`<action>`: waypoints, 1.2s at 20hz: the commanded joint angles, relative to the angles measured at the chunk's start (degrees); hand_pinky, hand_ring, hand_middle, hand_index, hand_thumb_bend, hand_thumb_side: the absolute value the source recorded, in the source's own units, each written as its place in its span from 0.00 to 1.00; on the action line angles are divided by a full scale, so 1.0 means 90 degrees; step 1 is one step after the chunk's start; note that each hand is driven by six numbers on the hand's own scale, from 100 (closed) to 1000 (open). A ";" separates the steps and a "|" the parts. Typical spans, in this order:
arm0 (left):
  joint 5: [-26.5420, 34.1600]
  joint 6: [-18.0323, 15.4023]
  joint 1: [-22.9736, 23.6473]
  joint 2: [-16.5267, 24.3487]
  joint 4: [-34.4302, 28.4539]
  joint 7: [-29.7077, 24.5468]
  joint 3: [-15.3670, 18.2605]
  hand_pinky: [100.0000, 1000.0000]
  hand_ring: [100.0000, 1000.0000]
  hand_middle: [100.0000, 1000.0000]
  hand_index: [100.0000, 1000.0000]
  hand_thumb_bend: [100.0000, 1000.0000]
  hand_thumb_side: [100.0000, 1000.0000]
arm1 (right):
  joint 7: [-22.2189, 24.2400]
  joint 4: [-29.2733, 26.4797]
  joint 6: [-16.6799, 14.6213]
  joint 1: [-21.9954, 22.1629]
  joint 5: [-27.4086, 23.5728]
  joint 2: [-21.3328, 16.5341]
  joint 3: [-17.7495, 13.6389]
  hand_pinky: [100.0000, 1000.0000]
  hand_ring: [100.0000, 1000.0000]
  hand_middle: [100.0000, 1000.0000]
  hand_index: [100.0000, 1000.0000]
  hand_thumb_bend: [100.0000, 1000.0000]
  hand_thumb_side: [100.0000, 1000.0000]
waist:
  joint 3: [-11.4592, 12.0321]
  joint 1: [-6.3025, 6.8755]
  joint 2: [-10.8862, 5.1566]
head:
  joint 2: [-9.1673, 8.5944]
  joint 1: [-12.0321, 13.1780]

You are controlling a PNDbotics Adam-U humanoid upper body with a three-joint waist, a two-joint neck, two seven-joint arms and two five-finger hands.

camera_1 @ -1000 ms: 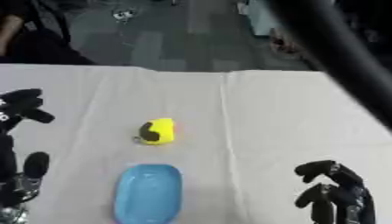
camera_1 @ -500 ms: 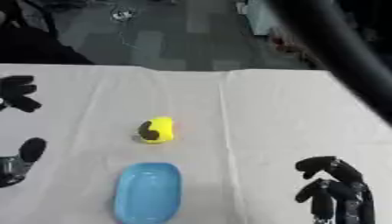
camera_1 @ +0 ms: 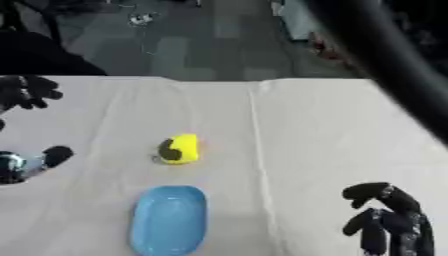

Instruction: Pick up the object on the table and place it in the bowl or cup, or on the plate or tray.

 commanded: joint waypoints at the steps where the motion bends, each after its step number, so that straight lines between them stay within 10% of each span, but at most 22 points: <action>1: -0.0066 0.0308 -0.0244 0.0587 -0.0085 -0.0785 -0.0028 0.56 0.62 0.74 0.77 0.49 0.95 | 0.0004 -0.0087 -0.0060 -0.0068 -0.0043 -0.0149 0.0022 0.26 0.45 0.49 0.27 0.00 1.00 | -0.0035 0.0042 -0.0047 | -0.0041 0.0129; 10: -0.0103 0.0591 -0.1072 0.1108 -0.0085 -0.2952 -0.0264 0.62 0.69 0.75 0.78 0.53 0.92 | 0.0133 -0.0087 -0.0157 -0.0200 -0.0283 -0.0318 -0.0024 0.27 0.45 0.49 0.28 0.00 1.00 | -0.0221 0.0114 -0.0042 | -0.0057 0.0575; 24: -0.0703 0.0701 -0.1727 0.1008 -0.0085 -0.4145 -0.0737 0.66 0.73 0.75 0.78 0.57 0.89 | 0.0513 -0.0087 -0.0335 -0.0545 -0.1053 -0.0625 -0.0249 0.27 0.45 0.50 0.30 0.00 1.00 | -0.0570 0.0224 0.0048 | -0.0241 0.0862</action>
